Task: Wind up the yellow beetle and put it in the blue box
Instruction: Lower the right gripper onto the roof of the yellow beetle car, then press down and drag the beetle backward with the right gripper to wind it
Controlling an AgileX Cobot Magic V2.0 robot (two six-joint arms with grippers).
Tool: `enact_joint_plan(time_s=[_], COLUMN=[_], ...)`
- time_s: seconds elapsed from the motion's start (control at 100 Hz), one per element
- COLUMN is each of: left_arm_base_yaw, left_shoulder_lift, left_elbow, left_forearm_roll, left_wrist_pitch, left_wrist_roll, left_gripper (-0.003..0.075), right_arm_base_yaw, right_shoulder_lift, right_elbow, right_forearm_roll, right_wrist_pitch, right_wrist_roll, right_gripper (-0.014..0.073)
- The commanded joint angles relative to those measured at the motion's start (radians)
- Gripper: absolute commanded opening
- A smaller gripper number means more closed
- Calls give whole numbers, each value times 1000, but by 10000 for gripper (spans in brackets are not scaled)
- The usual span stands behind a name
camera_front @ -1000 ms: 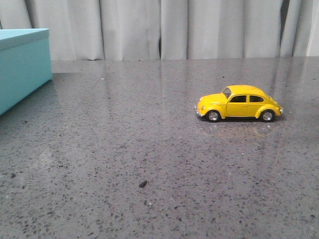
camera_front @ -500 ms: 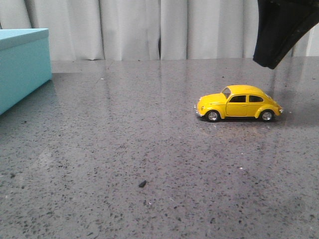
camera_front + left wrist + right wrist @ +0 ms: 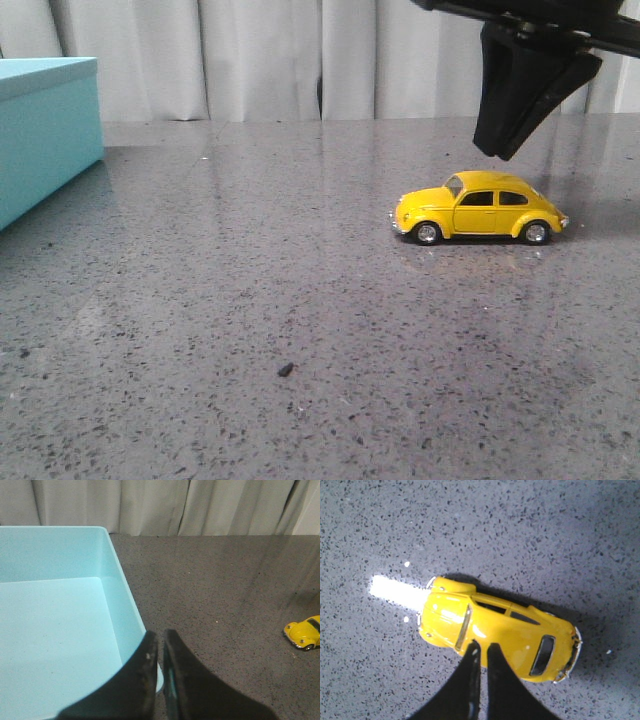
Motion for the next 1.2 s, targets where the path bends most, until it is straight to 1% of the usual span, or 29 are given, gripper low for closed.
enact_joint_plan(time_s=[0.0, 0.3, 0.72, 1.19], left_arm_base_yaw=[-7, -7, -7, -7], left_shoulder_lift=[5, 5, 5, 5], left_elbow=[-36, -25, -25, -25], left_forearm_roll=[-13, -13, -13, -13], left_wrist_pitch=[-66, -68, -70, -70], left_wrist_roll=[2, 2, 2, 2], left_gripper=[-19, -19, -19, -19], right_arm_base_yaw=[1, 1, 9, 9], right_shoulder_lift=[-35, -35, -22, 10], right_elbow=[-32, -32, -32, -32], right_forearm_roll=[19, 43, 41, 1], right_wrist_pitch=[-34, -30, -39, -31], right_wrist_roll=[0, 0, 0, 0], right_gripper=[-48, -48, -48, -48])
